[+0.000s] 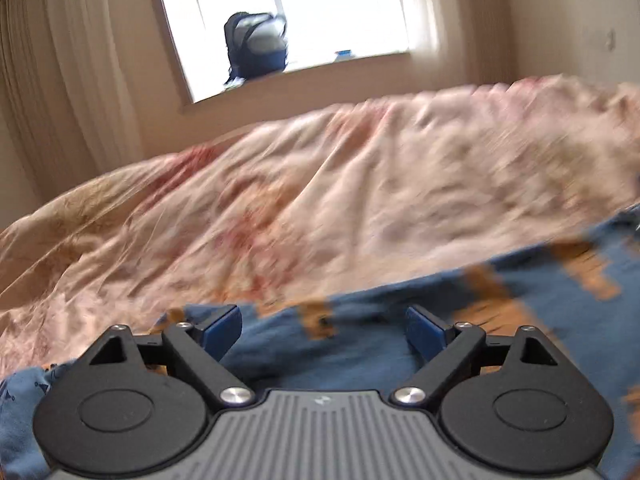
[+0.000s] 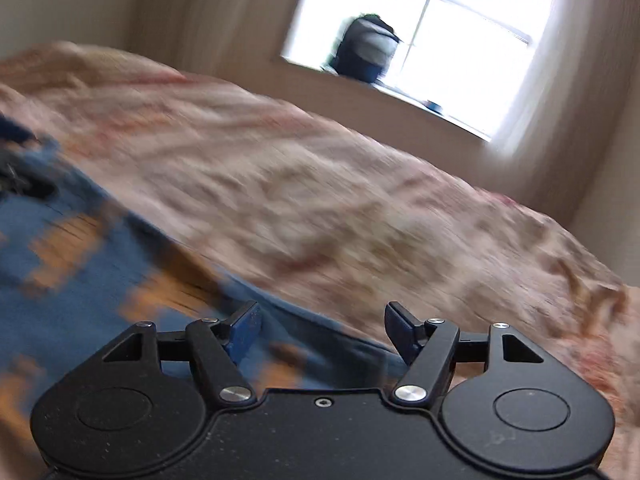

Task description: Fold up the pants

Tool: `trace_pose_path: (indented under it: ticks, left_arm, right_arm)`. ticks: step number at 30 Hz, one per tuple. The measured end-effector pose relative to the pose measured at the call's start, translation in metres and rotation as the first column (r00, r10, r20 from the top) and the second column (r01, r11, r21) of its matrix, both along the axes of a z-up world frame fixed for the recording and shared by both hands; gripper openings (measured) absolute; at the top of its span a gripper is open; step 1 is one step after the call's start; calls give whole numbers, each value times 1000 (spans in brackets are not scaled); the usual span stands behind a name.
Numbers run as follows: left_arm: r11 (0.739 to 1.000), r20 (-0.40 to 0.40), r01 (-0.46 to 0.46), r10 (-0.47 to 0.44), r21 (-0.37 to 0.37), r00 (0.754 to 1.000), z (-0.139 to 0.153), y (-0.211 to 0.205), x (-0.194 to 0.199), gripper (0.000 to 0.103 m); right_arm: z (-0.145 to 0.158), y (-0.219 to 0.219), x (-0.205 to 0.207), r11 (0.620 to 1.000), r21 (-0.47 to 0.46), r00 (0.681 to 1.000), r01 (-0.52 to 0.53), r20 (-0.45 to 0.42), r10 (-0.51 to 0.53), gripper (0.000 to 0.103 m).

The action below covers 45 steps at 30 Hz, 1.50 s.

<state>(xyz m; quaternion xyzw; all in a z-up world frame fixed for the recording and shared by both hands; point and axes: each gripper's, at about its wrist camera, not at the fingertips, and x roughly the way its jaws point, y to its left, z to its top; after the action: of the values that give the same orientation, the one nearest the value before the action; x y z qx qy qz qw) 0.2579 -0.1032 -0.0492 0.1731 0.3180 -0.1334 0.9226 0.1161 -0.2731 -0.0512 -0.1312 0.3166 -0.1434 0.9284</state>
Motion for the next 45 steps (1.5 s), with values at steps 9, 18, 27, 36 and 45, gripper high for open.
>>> trace_pose_path:
  ticks: [9,18,27,36,45]
  left_arm:
    - [989,20,-11,14,-146,1000,26,78,-39,102]
    - [1000,-109,-22,23,7,994,-1,139,-87,103]
    - [987,-7,-159,159,9,987,61,225,-86,103]
    - [944,98,-329,331,-35,939,66,288,6,96]
    - [953,33,-219,230,-210,973,39,328,25,86]
  right_arm:
    - [24,13,-48,990,122,989,-66,138,49,88]
    - [-5,65,-69,980,116,987,-162,5,162,99]
    - [52,56,-45,964,141,974,-226,62,220,100]
    - [117,136,124,784,377,804,-493,-147,576,101]
    - [73,205,205,653,497,704,-571,-114,701,61]
